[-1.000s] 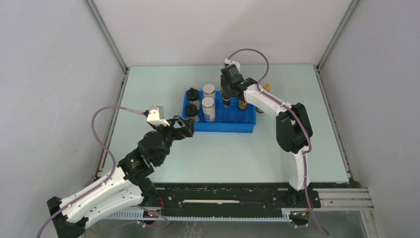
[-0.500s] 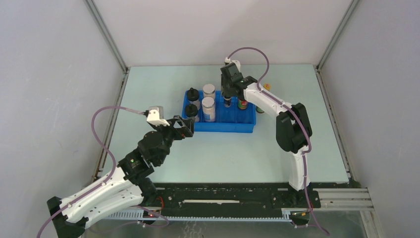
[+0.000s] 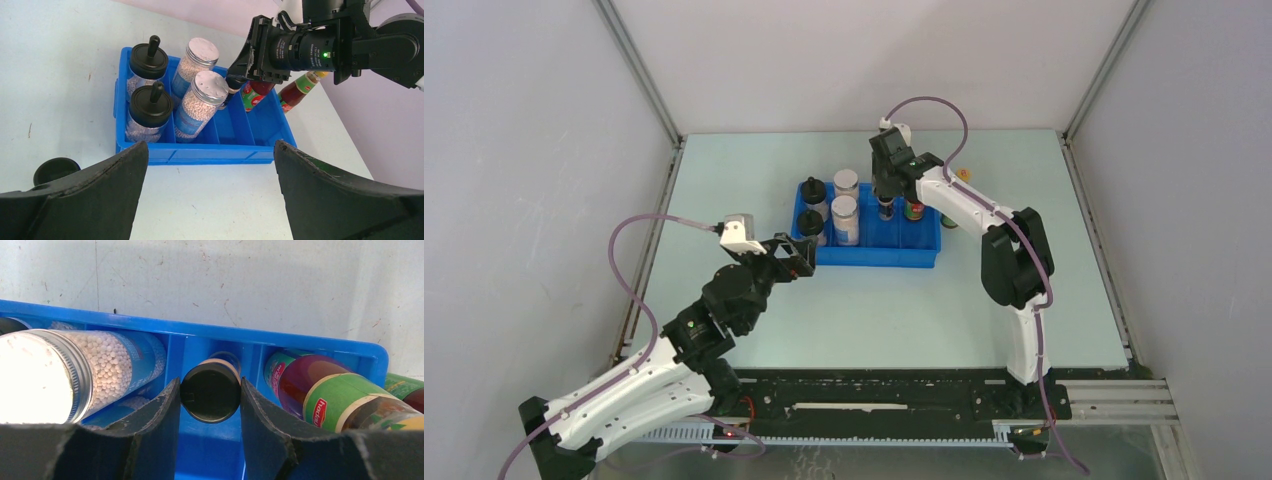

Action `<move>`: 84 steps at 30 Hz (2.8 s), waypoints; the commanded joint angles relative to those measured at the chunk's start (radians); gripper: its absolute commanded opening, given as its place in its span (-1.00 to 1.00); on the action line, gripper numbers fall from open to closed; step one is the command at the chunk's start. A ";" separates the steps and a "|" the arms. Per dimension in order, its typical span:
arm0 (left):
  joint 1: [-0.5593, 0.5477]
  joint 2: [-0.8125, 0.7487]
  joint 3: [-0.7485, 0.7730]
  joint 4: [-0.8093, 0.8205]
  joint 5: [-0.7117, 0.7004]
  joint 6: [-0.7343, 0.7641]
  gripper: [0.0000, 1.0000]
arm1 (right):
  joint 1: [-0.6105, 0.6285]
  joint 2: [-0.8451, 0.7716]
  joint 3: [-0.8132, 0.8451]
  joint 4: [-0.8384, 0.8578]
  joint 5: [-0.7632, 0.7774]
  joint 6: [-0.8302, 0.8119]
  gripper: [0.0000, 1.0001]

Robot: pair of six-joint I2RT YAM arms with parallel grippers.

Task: Organize the condiment bottles
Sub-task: Place the bottle in the storage box.

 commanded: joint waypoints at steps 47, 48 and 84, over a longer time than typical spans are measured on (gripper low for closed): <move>-0.006 0.010 0.011 0.028 -0.017 0.011 1.00 | -0.015 0.030 0.038 0.035 -0.034 0.023 0.04; -0.006 0.010 0.011 0.027 -0.017 0.011 1.00 | -0.015 0.029 0.038 0.035 -0.033 0.022 0.09; -0.006 -0.020 0.088 -0.089 -0.054 0.006 1.00 | 0.028 -0.170 0.107 -0.021 0.029 -0.083 0.31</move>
